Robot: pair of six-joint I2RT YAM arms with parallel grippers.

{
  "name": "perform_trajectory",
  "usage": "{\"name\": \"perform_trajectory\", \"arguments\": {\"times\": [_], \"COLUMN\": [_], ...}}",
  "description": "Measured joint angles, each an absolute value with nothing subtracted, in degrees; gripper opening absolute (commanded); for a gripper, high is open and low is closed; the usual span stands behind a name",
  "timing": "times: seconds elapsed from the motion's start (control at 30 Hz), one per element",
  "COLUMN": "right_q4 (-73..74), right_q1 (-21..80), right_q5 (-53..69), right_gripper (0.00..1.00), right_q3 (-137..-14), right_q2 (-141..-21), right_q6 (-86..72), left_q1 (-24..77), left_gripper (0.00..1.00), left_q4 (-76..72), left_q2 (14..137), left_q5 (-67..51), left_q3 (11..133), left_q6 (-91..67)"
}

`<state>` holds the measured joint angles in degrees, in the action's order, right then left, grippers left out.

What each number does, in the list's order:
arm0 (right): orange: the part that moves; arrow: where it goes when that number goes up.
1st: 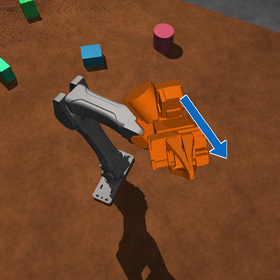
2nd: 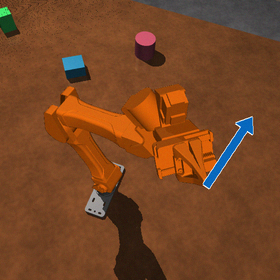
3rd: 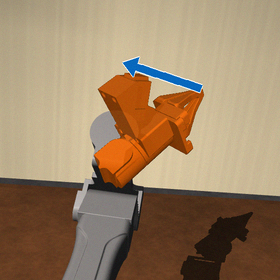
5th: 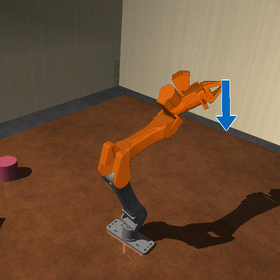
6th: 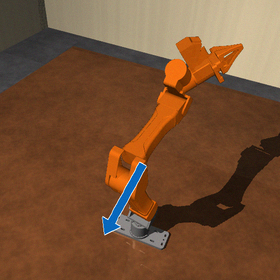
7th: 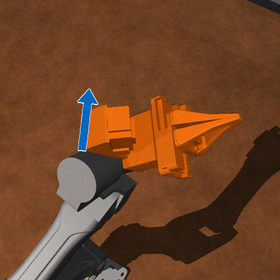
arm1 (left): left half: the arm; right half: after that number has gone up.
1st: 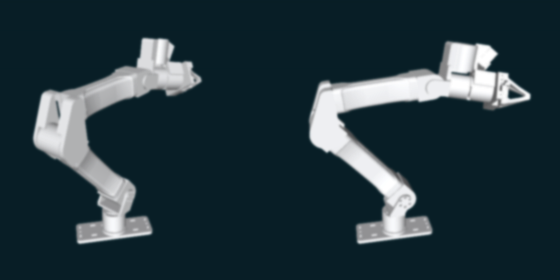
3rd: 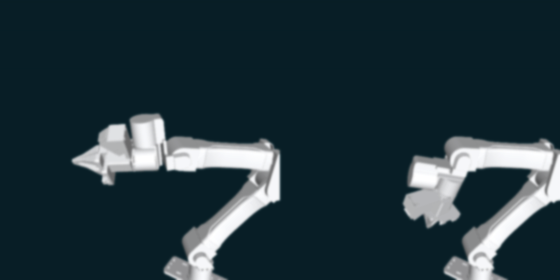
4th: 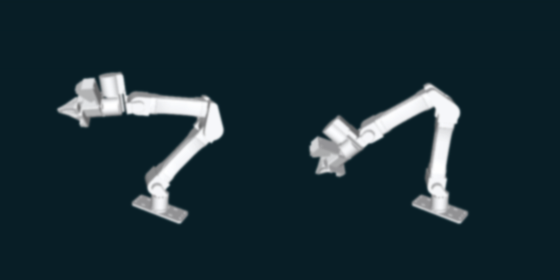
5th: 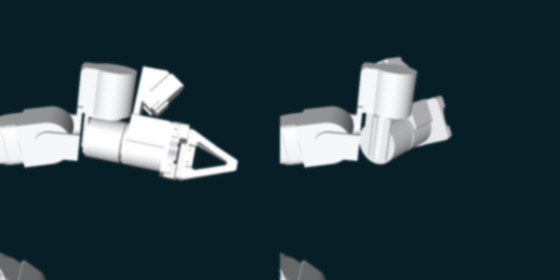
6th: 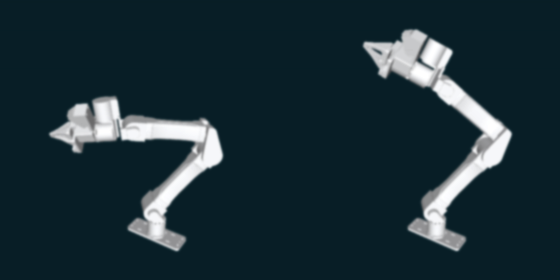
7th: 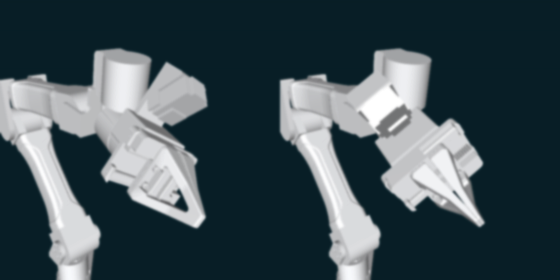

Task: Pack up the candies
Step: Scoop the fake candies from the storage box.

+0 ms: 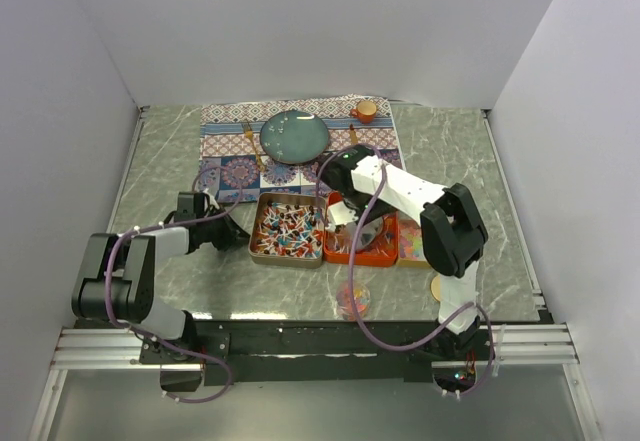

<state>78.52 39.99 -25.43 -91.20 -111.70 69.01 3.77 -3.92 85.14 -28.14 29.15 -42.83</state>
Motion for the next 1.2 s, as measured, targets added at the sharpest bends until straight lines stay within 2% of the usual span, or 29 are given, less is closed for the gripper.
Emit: {"name": "perform_trajectory", "arguments": {"times": [0.17,0.27,0.53,0.73,0.93,1.2], "right_q4": [80.25,78.78,72.40,67.79,60.60,50.30], "right_q1": [39.70,39.57,37.28,32.67,28.42,26.92], "right_q5": [-22.37,-16.60,-3.57,4.49,11.92,16.23], "right_gripper": [0.00,0.00,0.00,0.00,0.00,0.00], "right_q3": [-91.37,-89.78,-77.87,-73.56,-67.53,-57.52], "right_q2": [-111.74,-111.44,-104.79,-100.14,-93.62,-83.33], "right_q6": [67.48,65.39,60.84,59.59,59.51,59.40], "left_q1": [3.77,3.79,3.73,3.55,2.61,1.37], "left_gripper": [0.01,0.01,0.01,0.01,0.13,0.17], "left_q4": [-4.08,-3.75,-1.30,2.07,5.72,10.55], "left_q2": [86.00,86.83,89.01,91.00,93.65,95.72], "left_q5": [-28.16,-28.05,-26.55,-26.89,-28.88,-34.00], "left_q3": [29.85,30.85,34.59,37.80,41.76,47.90], "left_q6": [-42.92,-42.72,-41.10,-39.33,-36.29,-32.51]}}
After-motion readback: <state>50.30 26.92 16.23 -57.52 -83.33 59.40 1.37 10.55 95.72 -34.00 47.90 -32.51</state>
